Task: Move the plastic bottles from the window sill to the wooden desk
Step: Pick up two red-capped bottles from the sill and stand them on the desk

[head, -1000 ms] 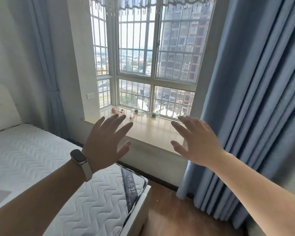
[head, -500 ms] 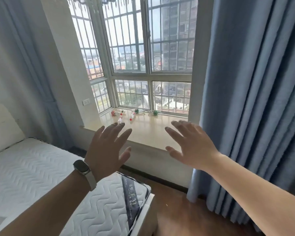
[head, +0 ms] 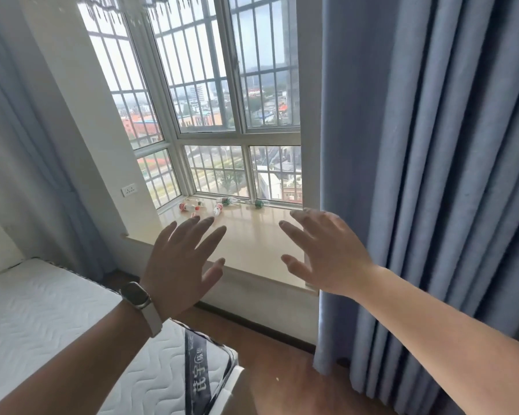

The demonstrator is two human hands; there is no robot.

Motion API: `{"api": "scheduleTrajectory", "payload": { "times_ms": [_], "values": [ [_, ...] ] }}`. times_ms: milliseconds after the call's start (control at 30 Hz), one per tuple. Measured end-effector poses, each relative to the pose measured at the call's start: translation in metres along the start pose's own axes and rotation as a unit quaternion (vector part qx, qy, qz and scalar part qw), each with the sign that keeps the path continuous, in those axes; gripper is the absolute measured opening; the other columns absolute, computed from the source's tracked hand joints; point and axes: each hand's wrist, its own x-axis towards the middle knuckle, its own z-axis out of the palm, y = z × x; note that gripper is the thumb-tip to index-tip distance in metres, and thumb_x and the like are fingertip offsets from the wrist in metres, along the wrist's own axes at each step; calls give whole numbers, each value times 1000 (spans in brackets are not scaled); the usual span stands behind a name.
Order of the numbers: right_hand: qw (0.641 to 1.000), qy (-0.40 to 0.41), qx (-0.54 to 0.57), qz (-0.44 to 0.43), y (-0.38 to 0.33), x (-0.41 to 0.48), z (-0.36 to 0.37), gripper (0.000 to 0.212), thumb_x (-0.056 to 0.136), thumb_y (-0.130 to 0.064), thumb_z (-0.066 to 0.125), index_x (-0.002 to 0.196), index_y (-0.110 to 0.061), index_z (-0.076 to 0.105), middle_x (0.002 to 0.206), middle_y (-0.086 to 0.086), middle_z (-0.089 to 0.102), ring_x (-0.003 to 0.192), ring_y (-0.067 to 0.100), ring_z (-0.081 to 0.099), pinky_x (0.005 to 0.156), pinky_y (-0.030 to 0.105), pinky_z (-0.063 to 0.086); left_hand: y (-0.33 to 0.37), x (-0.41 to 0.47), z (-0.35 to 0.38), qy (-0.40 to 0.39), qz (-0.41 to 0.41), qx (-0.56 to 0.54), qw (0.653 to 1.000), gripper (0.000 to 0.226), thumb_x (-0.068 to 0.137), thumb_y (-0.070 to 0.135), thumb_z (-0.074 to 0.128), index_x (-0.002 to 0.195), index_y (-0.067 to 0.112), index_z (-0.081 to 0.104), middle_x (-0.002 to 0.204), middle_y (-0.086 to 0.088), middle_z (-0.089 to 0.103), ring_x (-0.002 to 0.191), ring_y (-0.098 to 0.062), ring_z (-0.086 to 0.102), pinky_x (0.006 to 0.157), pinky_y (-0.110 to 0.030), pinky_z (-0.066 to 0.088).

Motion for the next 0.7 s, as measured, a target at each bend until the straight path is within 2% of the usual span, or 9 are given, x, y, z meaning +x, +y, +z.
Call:
{"api": "scheduleTrajectory", "payload": {
  "times_ms": [367, 567, 700],
  "values": [
    [999, -40, 10, -4, 27, 53, 49, 61, 91, -56, 37, 135, -18, 54, 139, 9, 52, 126, 33, 48, 105, 49, 37, -19, 46, 54, -19, -25, 0, 1000, 59, 89, 50, 43, 136, 17, 59, 142, -9, 56, 128, -34, 52, 109, -53, 31],
    [998, -61, -16, -7, 36, 102, 90, 60, 89, -56, 39, 130, -18, 60, 135, 9, 58, 120, 33, 56, 98, 49, 45, -65, 70, 104, -3, -46, -20, 999, 59, 88, 49, 45, 134, 16, 60, 140, -10, 57, 128, -34, 52, 108, -55, 34],
    [997, -71, -23, -27, 34, 156, 122, 60, 89, -57, 39, 131, -19, 59, 135, 7, 58, 122, 32, 56, 100, 47, 43, -110, 89, 142, 13, -66, -18, 998, 57, 89, 48, 46, 135, 17, 60, 140, -10, 57, 129, -32, 48, 110, -50, 26]
  ]
}}
